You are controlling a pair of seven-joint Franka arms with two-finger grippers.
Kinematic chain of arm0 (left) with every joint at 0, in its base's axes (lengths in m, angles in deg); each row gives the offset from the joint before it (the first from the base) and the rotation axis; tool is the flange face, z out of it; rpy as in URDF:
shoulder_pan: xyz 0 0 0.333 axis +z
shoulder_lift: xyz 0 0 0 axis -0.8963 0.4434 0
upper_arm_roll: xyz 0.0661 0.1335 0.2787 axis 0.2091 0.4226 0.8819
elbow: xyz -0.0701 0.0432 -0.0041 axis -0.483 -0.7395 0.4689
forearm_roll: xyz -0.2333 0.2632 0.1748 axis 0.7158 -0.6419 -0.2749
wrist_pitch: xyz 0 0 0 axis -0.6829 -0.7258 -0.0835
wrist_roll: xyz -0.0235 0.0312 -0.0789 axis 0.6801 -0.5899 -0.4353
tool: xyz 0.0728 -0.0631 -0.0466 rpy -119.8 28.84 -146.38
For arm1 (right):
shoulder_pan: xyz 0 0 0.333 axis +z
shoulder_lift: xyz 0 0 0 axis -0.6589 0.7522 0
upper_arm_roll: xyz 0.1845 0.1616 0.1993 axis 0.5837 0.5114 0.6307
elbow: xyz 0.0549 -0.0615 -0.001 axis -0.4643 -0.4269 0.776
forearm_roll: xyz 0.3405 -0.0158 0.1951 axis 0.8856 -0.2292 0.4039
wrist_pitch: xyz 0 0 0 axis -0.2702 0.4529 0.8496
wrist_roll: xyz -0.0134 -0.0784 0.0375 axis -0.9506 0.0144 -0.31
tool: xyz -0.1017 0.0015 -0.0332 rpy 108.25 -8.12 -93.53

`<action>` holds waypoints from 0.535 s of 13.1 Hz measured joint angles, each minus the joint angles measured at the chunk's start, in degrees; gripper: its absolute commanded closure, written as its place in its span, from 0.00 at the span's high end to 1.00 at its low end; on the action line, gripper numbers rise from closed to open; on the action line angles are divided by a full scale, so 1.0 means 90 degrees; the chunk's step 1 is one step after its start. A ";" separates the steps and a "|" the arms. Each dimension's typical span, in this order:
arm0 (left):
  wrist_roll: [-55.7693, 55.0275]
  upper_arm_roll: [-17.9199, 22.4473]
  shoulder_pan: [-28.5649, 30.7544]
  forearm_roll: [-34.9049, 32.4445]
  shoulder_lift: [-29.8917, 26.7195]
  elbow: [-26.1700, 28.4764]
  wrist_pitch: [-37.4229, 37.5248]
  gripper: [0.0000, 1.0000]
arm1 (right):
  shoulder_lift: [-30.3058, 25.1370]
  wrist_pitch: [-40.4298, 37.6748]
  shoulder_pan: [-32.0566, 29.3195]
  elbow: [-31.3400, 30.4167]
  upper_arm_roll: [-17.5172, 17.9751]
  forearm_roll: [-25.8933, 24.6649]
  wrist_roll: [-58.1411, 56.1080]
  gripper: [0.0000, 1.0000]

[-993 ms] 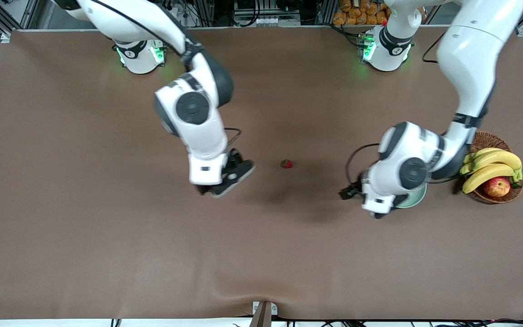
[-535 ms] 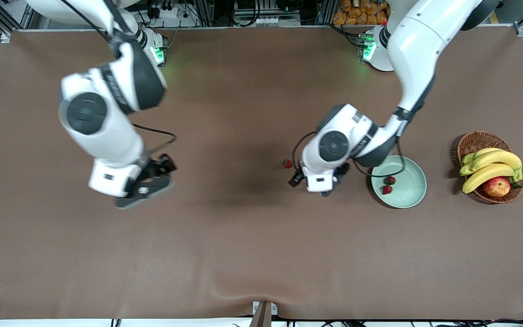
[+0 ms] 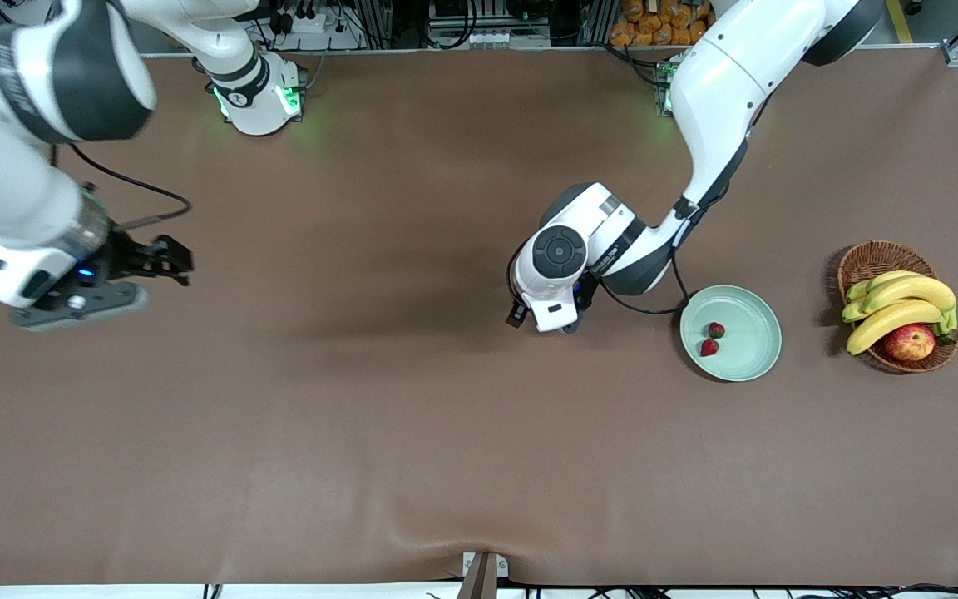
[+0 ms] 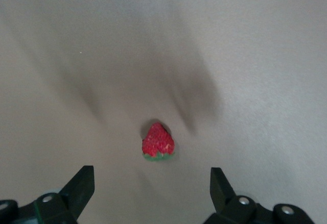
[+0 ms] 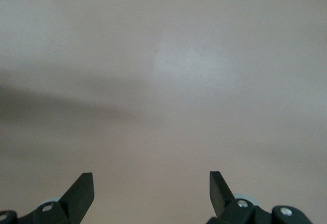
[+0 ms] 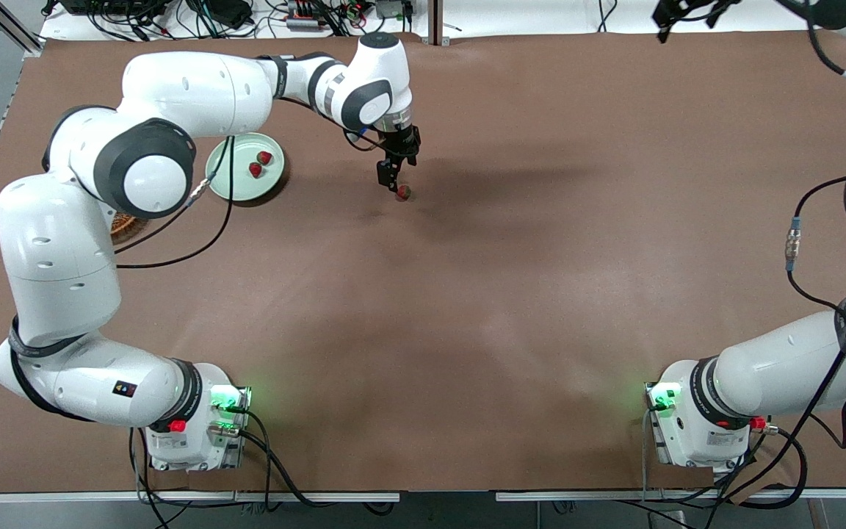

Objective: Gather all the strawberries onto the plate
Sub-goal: 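Set the strawberry down with the right gripper while the left gripper approaches, then grasp the strawberry with the left gripper while the right arm withdraws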

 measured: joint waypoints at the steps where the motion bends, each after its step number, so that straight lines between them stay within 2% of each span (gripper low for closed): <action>1: -0.0008 0.0045 0.0005 0.0000 0.0031 0.0116 -0.0227 1.00 | -0.0090 -0.0102 -0.0015 -0.0016 -0.0139 0.0024 0.0000 1.00; 3: -0.0009 0.0173 0.0011 0.0000 0.0051 0.0389 -0.0709 1.00 | -0.0266 -0.0400 -0.0050 -0.0017 -0.0325 0.0043 0.0000 1.00; 6: -0.0009 0.0208 0.0009 0.0000 0.0056 0.0645 -0.1106 1.00 | -0.0520 -0.0681 -0.0252 -0.0011 -0.0368 0.0141 0.0000 1.00; 7: -0.0009 0.0208 0.0004 0.0000 0.0056 0.0660 -0.1130 0.94 | -0.0591 -0.0699 -0.0369 -0.0011 -0.0370 0.0240 0.0000 1.00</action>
